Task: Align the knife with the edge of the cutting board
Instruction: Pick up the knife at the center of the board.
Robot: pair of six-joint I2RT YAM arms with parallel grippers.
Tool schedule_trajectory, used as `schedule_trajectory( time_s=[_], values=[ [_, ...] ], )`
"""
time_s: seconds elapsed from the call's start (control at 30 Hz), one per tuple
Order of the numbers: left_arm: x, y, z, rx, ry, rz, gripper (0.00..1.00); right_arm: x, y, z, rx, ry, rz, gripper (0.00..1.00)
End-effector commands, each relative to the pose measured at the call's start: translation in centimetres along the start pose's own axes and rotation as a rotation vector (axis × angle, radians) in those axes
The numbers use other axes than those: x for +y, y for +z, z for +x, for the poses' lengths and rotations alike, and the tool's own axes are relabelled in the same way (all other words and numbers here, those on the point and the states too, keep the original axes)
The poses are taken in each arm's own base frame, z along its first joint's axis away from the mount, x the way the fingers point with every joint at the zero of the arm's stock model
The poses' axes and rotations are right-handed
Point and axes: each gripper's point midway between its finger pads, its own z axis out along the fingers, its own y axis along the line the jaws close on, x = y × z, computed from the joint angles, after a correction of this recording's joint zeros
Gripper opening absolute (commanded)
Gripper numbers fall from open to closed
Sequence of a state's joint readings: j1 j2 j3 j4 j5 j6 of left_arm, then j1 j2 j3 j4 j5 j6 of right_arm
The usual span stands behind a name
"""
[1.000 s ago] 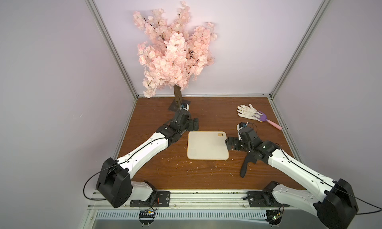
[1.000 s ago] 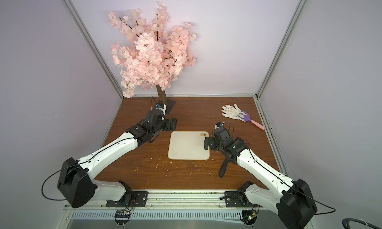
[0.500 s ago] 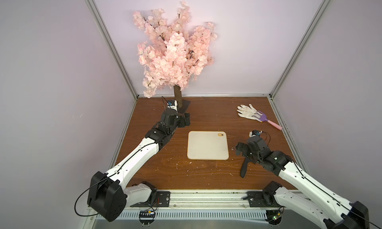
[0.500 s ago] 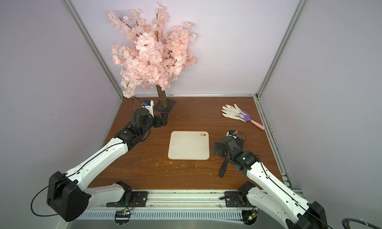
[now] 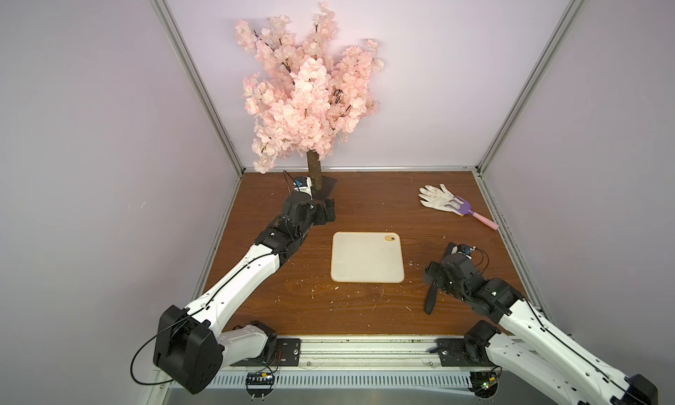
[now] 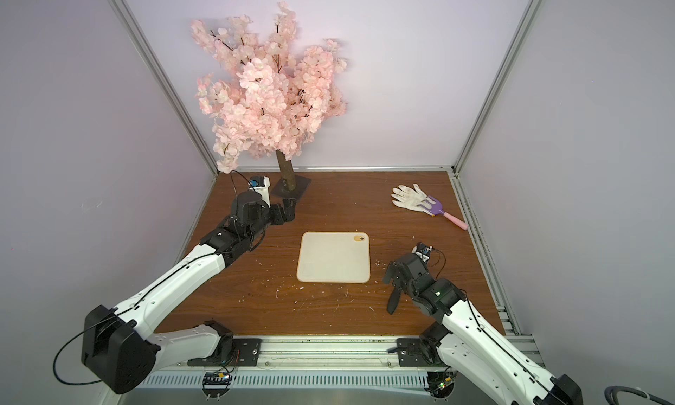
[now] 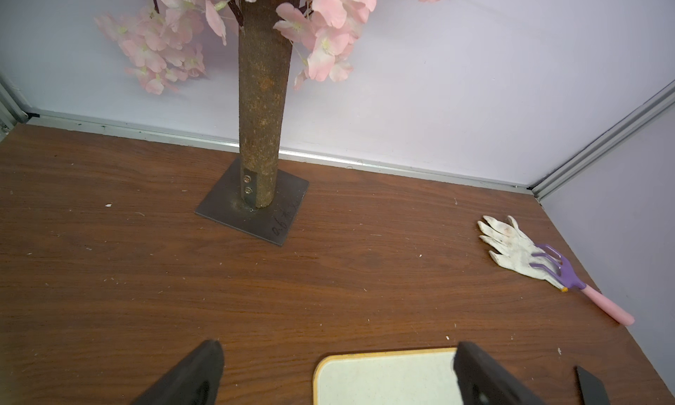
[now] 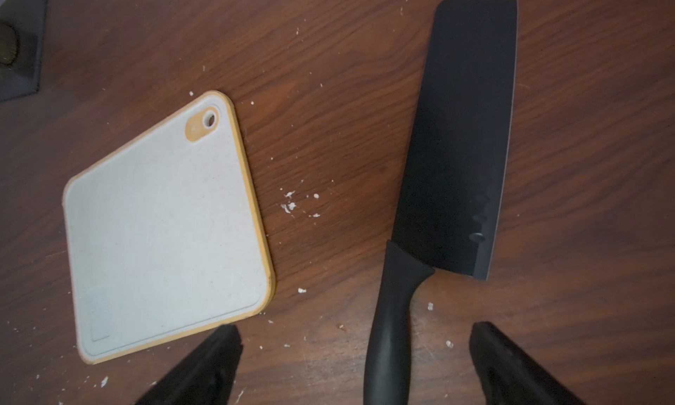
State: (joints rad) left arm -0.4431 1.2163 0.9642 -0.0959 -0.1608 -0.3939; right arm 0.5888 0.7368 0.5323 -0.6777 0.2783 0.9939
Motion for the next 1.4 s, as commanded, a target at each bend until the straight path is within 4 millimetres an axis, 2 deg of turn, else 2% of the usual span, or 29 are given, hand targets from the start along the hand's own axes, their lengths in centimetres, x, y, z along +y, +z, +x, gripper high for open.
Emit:
schedule_trajectory(
  time_s=[0.0,0.2,0.37,0.53,0.73,0.93,1.37],
  values=[
    [0.5,-0.6,-0.6,-0.017,-0.022,-0.007,1.00,-1.5,0.6,1.3,0.029,0.039,0.041,0.99],
    [0.5,-0.8,-0.8,-0.022,-0.028,-0.007,0.99,-2.6,1.7,2.6,0.049,0.061,0.061,0.98],
    [0.5,-0.7,-0.8,-0.015,-0.036,0.000,0.99,-2.4,2.0,3.0,0.056,0.049,0.060,0.93],
    [0.6,-0.6,-0.7,-0.009,-0.044,0.002,1.00,-1.8,2.7,3.4,0.068,0.027,0.067,0.81],
    [0.7,-0.6,-0.8,-0.009,-0.046,0.002,1.00,-1.3,3.4,3.8,0.077,0.003,0.089,0.76],
    [0.8,-0.6,-0.8,-0.008,-0.052,0.004,0.99,-0.9,3.8,4.0,0.075,0.009,0.095,0.65],
    [1.2,-0.6,-0.9,-0.009,-0.058,-0.004,1.00,-0.6,4.7,3.3,0.040,-0.013,0.154,0.61]
  ],
)
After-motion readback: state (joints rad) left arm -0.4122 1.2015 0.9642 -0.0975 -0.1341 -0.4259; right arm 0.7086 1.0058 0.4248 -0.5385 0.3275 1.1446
